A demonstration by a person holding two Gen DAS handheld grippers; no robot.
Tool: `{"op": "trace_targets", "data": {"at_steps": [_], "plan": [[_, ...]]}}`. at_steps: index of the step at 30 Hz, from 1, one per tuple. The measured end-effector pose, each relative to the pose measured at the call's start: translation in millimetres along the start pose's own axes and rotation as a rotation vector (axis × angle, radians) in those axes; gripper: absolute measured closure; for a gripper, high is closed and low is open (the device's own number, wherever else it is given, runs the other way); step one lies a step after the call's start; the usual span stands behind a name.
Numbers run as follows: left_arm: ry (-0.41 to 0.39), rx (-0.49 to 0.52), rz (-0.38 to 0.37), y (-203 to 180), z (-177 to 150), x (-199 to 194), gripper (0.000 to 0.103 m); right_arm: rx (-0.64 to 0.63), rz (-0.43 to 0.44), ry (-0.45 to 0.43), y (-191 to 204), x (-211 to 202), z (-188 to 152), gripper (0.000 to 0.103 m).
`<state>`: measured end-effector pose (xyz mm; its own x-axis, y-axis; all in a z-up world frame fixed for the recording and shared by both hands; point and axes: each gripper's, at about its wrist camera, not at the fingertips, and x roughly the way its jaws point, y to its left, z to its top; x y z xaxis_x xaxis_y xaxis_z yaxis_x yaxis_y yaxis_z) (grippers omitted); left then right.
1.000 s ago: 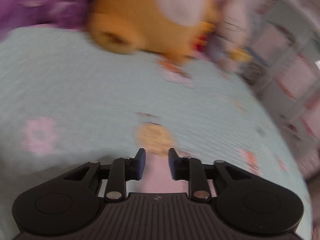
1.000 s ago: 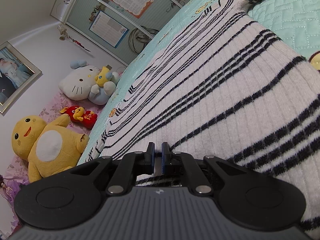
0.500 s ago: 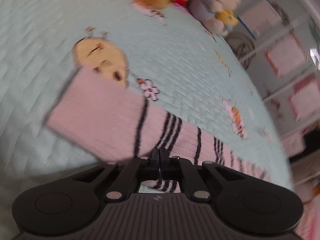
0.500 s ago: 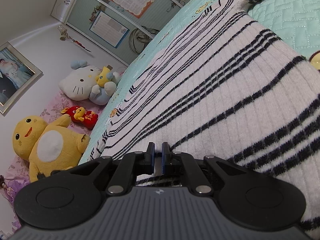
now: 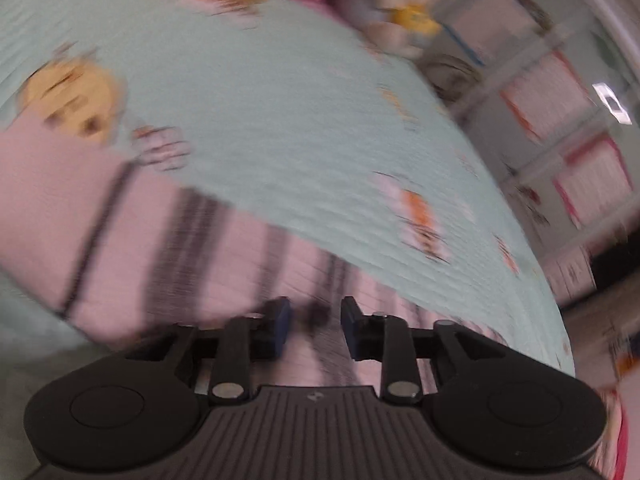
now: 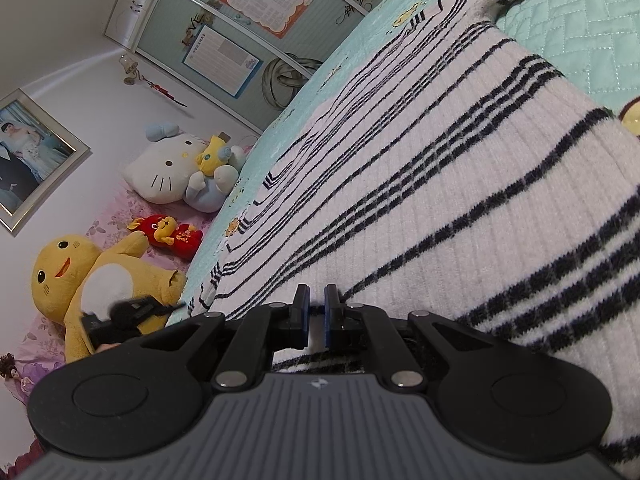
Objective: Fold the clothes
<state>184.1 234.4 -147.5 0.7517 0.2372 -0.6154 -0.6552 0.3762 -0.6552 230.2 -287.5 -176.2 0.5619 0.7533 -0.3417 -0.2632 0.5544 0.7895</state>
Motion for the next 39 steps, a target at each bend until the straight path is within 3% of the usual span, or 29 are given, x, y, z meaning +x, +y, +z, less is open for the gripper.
{"op": "trace_targets", "data": {"at_steps": [2,5,7,9,11,13,14,16,19,20,22,25,26,27,28,32,34,36,37,38,39], "plan": [[0.001,-0.085,0.012,20.0,5.8,5.6,0.099,0.000,0.001,0.000,-0.3,-0.1,0.0,0.098],[-0.013,-0.050,0.035,6.7,5.5,-6.8,0.099,0.001,0.002,0.000,-0.8,-0.2,0.0,0.098],[-0.017,-0.010,0.004,-11.9,4.2,-13.0,0.088,0.001,0.002,0.000,-1.1,-0.3,0.0,0.098],[-0.001,0.029,-0.060,-31.0,4.1,-9.4,0.083,0.001,0.003,0.000,-1.4,-0.4,0.0,0.098],[0.000,0.099,-0.054,-47.6,-1.2,-2.9,0.080,0.001,0.004,-0.001,-1.7,-0.5,0.0,0.098],[0.010,0.113,0.000,-47.3,-2.0,10.6,0.069,0.001,0.005,-0.001,-2.0,-0.6,0.0,0.098],[0.019,0.107,0.033,-44.1,-1.4,19.3,0.069,0.002,0.005,-0.001,-2.1,-0.7,0.0,0.098],[0.022,0.053,0.075,-26.8,2.5,28.5,0.101,0.002,0.005,-0.001,-2.4,-0.8,-0.1,0.098],[0.041,0.007,0.050,-19.3,8.1,20.6,0.101,0.002,0.006,-0.002,-2.6,-0.8,-0.4,0.098],[0.043,0.018,0.043,-21.3,7.9,15.3,0.099,0.001,0.006,-0.002,-3.4,-0.4,-0.9,0.098],[0.037,0.082,0.005,-31.2,1.8,4.8,0.074,0.002,0.007,-0.002,-3.7,-0.2,-1.4,0.098],[0.049,0.159,0.004,-35.4,-11.9,6.6,0.066,0.002,0.008,-0.003,-3.7,-0.5,-1.6,0.098],[0.054,0.181,0.015,-34.9,-16.3,9.5,0.068,0.002,0.008,-0.002,-3.8,-0.7,-1.8,0.098],[0.043,0.184,0.046,-30.4,-17.0,13.7,0.086,0.002,0.008,-0.002,-3.9,-0.8,-1.9,0.098],[0.033,0.186,0.074,-25.9,-17.5,17.7,0.098,0.002,0.008,-0.002,-3.5,-0.6,-2.1,0.098],[0.050,0.101,0.050,-25.5,-5.7,9.8,0.098,0.003,0.008,-0.003,-3.2,-0.1,-2.6,0.098],[0.016,0.161,0.011,-36.5,-9.4,-5.7,0.074,0.003,0.008,-0.003,-2.7,0.2,-2.7,0.098],[-0.004,0.230,0.007,-45.3,-15.8,-13.2,0.057,0.002,0.008,-0.003,-2.1,0.0,-1.9,0.098],[0.019,0.257,0.075,-44.5,-19.1,-4.9,0.053,0.002,0.008,-0.003,-2.2,0.0,-1.9,0.098],[0.041,0.284,0.139,-43.2,-22.3,2.9,0.057,0.003,0.008,-0.003,-2.2,0.0,-2.3,0.098],[0.035,0.294,0.155,-36.7,-24.8,4.3,0.064,0.003,0.008,-0.003,-2.1,-0.1,-2.3,0.098]]}}
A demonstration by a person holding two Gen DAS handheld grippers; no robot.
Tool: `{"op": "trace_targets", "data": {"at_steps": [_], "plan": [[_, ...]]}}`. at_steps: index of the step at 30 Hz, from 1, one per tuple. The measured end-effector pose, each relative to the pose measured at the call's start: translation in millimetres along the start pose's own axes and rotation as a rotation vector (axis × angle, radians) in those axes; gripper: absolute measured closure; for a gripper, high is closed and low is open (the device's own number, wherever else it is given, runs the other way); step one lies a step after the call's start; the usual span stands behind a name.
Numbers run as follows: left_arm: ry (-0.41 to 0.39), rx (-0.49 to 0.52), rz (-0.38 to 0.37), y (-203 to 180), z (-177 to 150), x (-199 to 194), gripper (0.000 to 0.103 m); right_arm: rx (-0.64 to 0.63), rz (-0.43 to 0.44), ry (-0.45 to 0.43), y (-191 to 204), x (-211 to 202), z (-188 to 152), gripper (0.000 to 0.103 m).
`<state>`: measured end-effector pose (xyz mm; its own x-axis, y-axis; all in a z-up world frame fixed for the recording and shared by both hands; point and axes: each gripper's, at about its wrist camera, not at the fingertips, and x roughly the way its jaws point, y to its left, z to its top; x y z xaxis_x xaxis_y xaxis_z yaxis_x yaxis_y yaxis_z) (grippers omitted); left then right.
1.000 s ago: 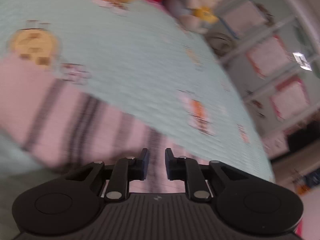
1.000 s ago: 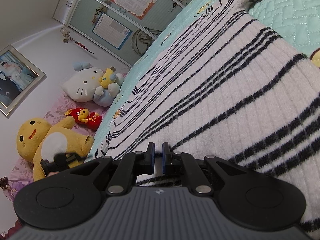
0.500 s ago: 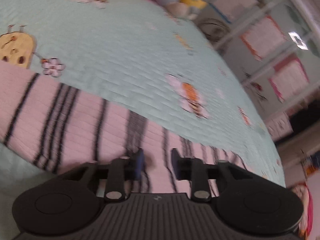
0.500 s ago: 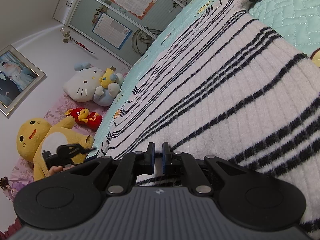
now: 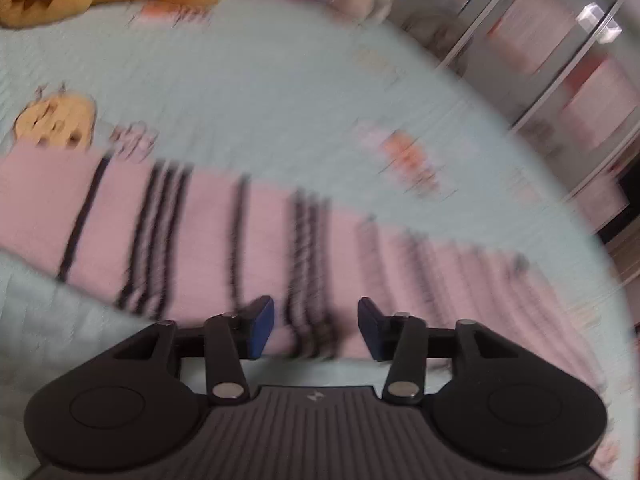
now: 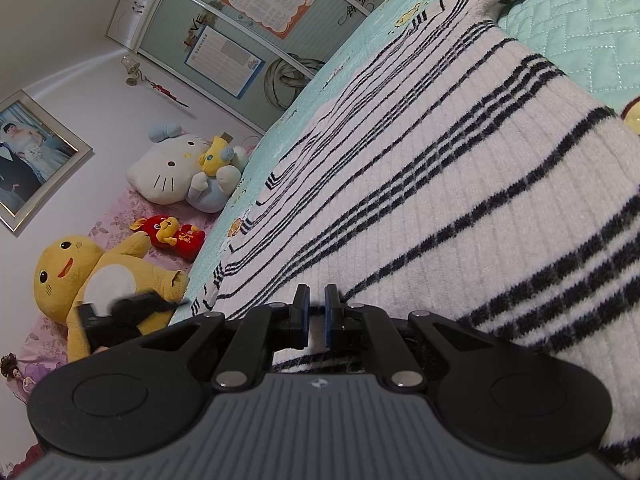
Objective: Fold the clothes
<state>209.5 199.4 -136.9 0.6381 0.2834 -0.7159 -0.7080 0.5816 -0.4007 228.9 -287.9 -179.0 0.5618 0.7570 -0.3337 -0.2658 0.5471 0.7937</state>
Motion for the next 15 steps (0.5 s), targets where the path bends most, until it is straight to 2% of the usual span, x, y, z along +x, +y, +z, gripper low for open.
{"op": "trace_targets", "data": {"at_steps": [5,8,11,15], "plan": [[0.001,-0.018,0.004,-8.7,1.8,-12.0,0.065,-0.001,0.000,0.000,2.0,0.3,-0.1,0.098],[0.010,-0.007,-0.095,-21.9,-11.6,-31.0,0.064,-0.001,0.001,-0.001,2.1,0.1,-0.7,0.097],[0.055,0.045,-0.265,-49.6,-40.5,-45.0,0.061,0.000,0.004,-0.001,1.6,0.1,-1.0,0.097],[0.143,0.160,-0.389,-83.7,-90.1,-42.9,0.057,0.001,0.007,-0.001,1.0,0.6,-0.8,0.097]]}}
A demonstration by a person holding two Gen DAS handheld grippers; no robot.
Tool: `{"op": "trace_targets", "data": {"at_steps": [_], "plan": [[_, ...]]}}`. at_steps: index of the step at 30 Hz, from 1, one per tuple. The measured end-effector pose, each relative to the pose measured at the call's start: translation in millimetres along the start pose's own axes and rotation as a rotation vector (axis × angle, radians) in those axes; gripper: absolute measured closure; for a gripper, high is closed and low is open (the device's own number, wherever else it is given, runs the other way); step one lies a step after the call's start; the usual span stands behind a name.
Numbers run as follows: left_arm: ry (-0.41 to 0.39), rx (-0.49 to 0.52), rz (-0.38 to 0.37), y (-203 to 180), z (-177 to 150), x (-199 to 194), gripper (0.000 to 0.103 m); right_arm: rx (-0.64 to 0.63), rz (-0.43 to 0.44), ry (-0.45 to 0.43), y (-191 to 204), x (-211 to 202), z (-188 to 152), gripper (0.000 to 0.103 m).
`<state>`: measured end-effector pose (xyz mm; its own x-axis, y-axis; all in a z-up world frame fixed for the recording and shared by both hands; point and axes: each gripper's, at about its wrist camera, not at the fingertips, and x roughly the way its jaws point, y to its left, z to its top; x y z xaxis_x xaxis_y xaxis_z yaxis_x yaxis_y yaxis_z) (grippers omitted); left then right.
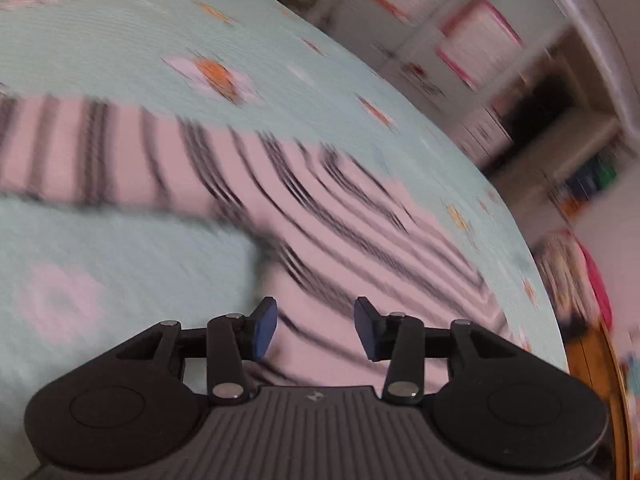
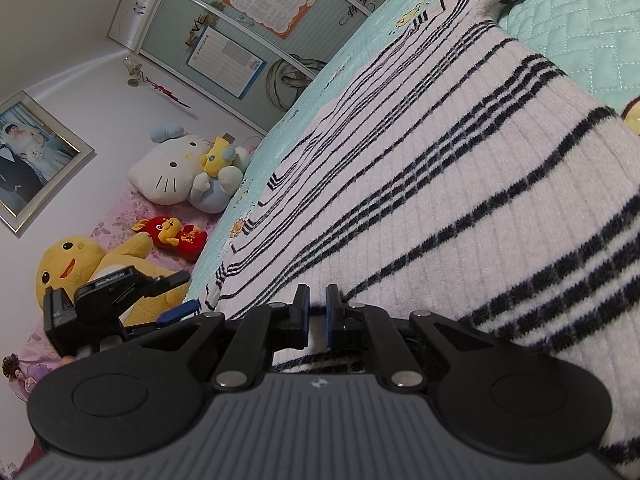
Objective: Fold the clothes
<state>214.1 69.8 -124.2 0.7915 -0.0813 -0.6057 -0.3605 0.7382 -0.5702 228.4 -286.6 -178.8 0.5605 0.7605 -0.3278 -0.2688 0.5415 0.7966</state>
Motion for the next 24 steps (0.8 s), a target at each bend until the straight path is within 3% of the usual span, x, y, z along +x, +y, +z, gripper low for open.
{"op": "trace_targets", "data": {"at_steps": [2,4,7,8,12,14,15,16,20,24], "plan": [[0.057,-0.012,0.070,4.9,-15.0,20.6,0.059,0.000,0.001,0.000,0.1,0.4,0.3,0.097],[0.017,-0.056,0.077,18.6,-23.1,23.7,0.078,0.000,0.002,0.001,-0.3,0.3,0.2,0.096],[0.033,-0.140,0.064,29.0,-16.0,19.6,0.082,-0.001,0.004,0.002,-1.5,-0.4,0.8,0.096],[0.025,-0.136,0.059,26.1,-14.6,14.5,0.081,-0.001,0.004,0.002,-1.4,-0.2,0.8,0.096],[-0.024,-0.016,0.103,7.0,-18.2,0.5,0.059,-0.001,0.004,0.002,-1.1,0.1,0.3,0.096],[-0.009,-0.009,0.172,13.1,-21.2,7.4,0.065,-0.001,0.003,0.002,-1.1,0.3,0.2,0.096],[-0.018,-0.020,0.178,19.7,-20.0,10.8,0.074,-0.001,0.003,0.002,-1.3,0.5,-0.1,0.096],[-0.029,-0.019,0.183,22.9,-18.9,8.9,0.077,-0.001,0.003,0.002,-1.3,0.5,-0.1,0.096],[-0.045,-0.019,0.169,19.1,-22.0,-8.1,0.076,-0.003,0.001,0.003,-1.0,-0.3,-0.5,0.096],[-0.104,0.037,0.173,8.5,-28.4,-26.7,0.060,-0.005,-0.003,0.005,0.0,-0.3,-0.8,0.096]]}}
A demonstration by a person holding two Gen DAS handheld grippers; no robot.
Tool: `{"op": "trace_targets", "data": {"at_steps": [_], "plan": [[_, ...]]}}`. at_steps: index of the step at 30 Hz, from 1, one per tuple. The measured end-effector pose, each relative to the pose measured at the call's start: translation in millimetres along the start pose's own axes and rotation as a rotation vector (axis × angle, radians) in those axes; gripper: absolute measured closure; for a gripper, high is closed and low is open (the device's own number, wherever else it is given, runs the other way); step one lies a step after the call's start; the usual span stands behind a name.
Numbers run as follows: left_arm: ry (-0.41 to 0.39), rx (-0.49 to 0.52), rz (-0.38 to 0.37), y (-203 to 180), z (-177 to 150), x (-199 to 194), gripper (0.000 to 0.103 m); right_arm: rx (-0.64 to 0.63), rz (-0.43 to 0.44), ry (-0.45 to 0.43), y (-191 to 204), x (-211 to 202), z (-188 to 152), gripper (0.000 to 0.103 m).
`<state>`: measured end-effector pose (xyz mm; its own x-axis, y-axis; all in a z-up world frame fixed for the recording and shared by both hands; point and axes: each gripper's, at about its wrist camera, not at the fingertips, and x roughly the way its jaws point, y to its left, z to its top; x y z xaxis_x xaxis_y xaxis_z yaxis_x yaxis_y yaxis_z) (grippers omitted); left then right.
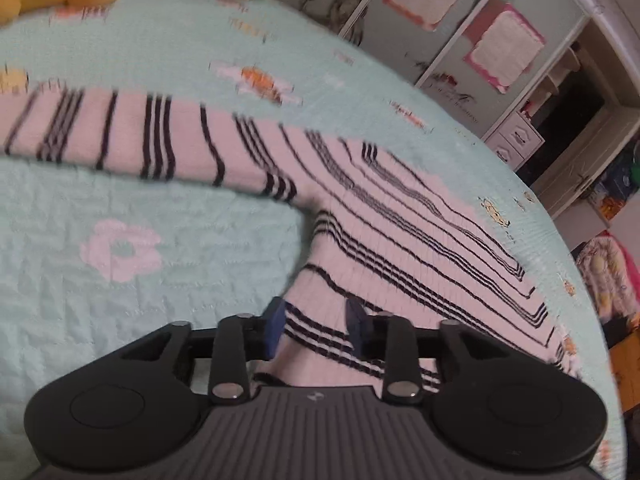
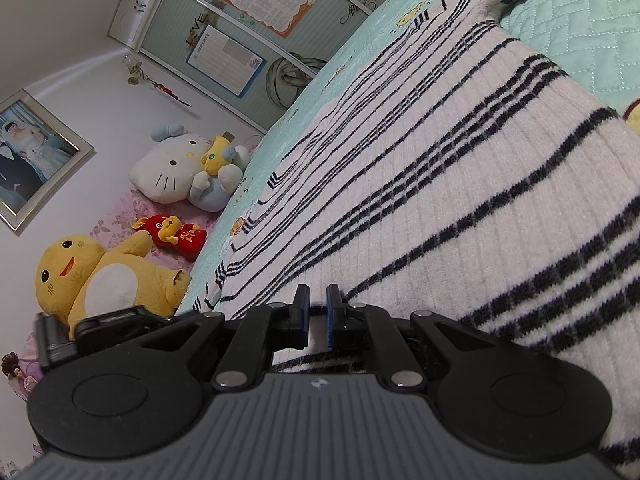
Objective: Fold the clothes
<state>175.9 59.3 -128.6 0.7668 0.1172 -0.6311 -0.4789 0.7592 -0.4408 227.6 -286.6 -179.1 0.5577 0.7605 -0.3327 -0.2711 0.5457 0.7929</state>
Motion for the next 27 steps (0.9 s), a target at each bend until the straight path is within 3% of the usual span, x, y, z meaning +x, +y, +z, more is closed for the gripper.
{"op": "trace_targets", "data": {"at_steps": [1,2,3,7,11,16,19,21,27], "plan": [[-0.007,0.021,0.020,0.1,-2.7,0.3,0.057,-0.001,-0.001,0.001,0.2,0.1,0.1,0.096],[0.040,0.025,0.054,5.2,-7.2,9.9,0.056,-0.002,-0.003,0.001,0.6,0.2,0.0,0.096],[0.082,0.029,0.086,10.3,-11.6,19.0,0.062,-0.003,-0.005,0.002,1.0,0.3,0.0,0.096],[0.053,-0.013,0.047,20.7,-11.4,12.4,0.062,-0.002,-0.010,0.008,2.1,0.3,-0.1,0.096],[0.002,-0.042,-0.019,19.2,-6.0,-11.2,0.062,-0.010,-0.034,0.014,6.6,1.5,1.1,0.096],[-0.114,-0.141,-0.014,22.7,-10.7,-44.6,0.054,-0.081,-0.113,0.033,24.8,7.6,0.9,0.094],[-0.118,-0.254,-0.023,44.1,-18.8,-48.7,0.051,-0.154,-0.156,0.062,45.5,12.3,1.1,0.073],[-0.107,-0.296,-0.042,56.4,-22.7,-48.6,0.051,-0.201,-0.170,0.091,64.0,17.1,1.8,0.051],[-0.078,-0.286,-0.097,57.8,-25.6,-41.0,0.050,-0.253,-0.078,0.151,109.2,35.4,6.4,0.052]]}}
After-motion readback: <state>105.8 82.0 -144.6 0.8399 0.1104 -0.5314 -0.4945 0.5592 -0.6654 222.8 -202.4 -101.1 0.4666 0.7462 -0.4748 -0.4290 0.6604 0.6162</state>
